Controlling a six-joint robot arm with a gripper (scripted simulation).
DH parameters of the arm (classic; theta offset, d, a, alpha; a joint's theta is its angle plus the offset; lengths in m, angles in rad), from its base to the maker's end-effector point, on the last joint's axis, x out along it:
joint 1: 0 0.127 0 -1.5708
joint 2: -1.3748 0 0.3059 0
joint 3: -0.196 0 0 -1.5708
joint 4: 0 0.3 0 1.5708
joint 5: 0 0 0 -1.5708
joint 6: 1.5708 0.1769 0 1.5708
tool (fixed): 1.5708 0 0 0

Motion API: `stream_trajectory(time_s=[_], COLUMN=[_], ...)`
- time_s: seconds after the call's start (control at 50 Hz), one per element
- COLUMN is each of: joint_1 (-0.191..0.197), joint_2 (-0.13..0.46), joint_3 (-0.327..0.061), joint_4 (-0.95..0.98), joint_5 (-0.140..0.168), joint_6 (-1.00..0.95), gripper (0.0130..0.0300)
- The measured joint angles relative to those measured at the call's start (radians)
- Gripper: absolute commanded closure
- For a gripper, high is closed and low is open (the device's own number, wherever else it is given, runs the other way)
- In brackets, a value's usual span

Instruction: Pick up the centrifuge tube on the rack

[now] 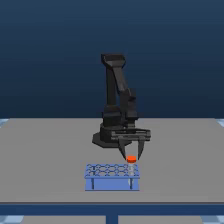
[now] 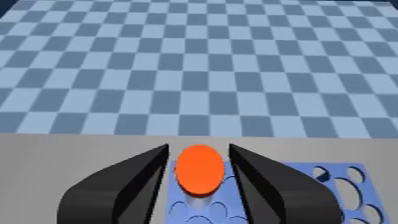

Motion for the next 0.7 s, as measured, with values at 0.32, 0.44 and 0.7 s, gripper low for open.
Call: stream_trajectory(time_s=[0.32,0.44,0.7], joint_1=[0.0,0.0,0.0], joint_2=[0.029,0.036,0.04], joint_3=[0.016,0.019,0.021], joint_4=[-0.116,-0.14,-0.157], joint_5=[-0.025,-0.033,-0.041], joint_6=[0.126,0.154,0.177], gripper=[0.013,0.013,0.013])
